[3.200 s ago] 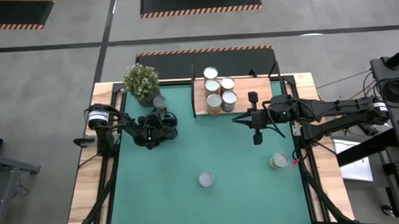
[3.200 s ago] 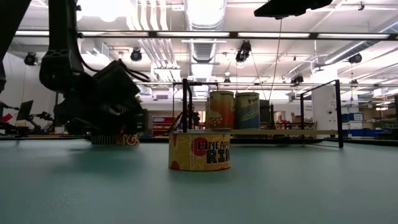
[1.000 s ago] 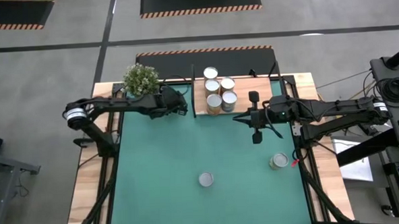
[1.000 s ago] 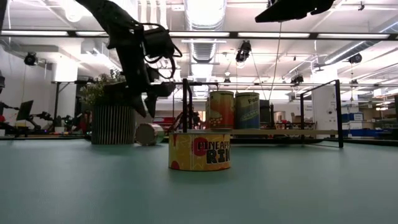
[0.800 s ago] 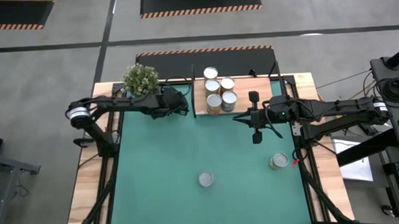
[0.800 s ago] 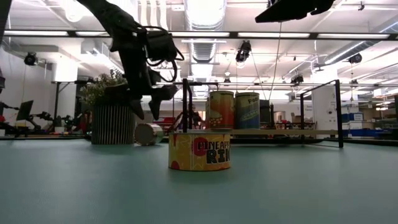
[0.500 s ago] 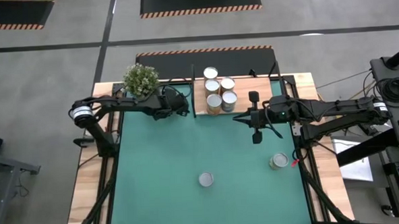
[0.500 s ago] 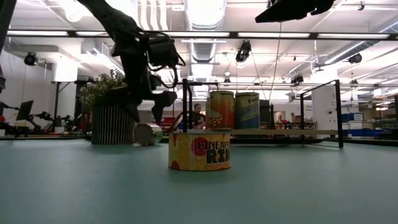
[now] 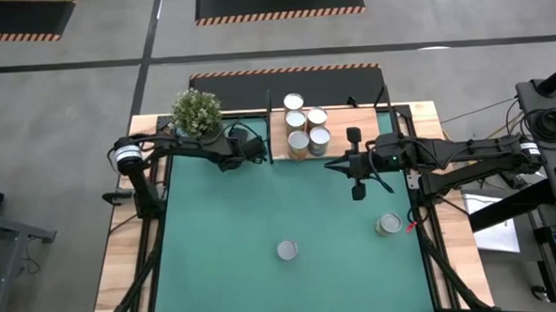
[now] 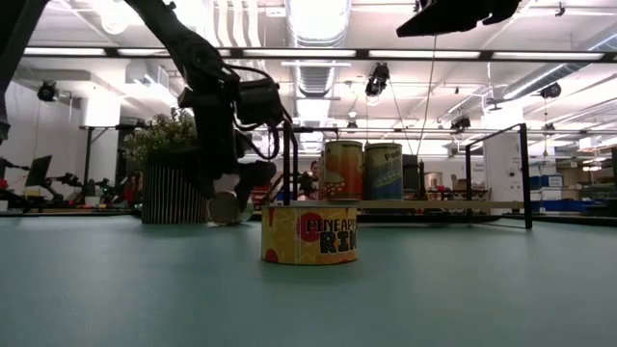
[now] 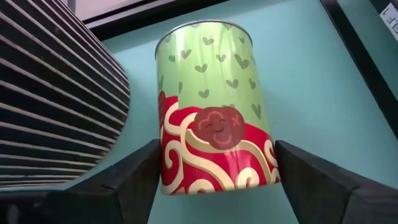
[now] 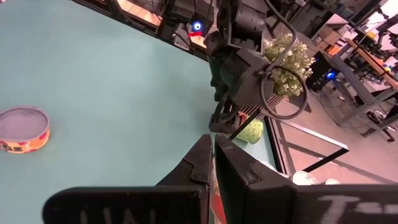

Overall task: Pick and place cans onto a shelf
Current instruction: Put the green can on the shelf

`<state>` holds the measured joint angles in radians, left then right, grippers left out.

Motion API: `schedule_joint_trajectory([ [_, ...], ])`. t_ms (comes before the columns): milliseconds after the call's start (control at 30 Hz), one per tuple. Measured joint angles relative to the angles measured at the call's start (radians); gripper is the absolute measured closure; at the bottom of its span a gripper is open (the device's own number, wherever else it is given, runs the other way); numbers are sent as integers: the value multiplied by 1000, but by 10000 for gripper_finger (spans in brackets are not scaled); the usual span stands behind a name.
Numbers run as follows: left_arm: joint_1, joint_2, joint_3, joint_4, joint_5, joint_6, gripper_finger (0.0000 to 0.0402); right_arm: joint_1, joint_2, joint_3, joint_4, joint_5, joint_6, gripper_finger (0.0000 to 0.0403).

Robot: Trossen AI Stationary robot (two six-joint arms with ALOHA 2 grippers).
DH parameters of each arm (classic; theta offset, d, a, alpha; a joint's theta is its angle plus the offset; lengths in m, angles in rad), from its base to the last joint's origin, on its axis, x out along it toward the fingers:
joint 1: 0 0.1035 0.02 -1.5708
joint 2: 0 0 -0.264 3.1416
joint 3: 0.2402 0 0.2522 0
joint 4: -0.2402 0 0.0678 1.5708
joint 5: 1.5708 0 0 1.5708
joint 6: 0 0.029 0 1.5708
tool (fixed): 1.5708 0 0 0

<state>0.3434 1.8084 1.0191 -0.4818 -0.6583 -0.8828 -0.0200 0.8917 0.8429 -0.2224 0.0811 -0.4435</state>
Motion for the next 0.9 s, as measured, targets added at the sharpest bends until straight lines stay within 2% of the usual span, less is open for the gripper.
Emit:
schedule_joint_trajectory([
  [300,-25,-15,-2,-26,-6,-20,139,0,0,0,-14,0,-1,394],
  [500,-126,-109,-5,-129,-82,-69,138,0,0,0,-12,0,-3,394],
  [700,-260,-216,-16,-146,-125,-40,138,0,0,0,-5,-1,-2,394],
  [800,-372,-282,-18,-146,-246,37,137,0,0,0,-4,-1,3,394],
  [900,-520,-352,-19,-65,-386,220,137,0,0,0,-1,-18,-5,394],
])
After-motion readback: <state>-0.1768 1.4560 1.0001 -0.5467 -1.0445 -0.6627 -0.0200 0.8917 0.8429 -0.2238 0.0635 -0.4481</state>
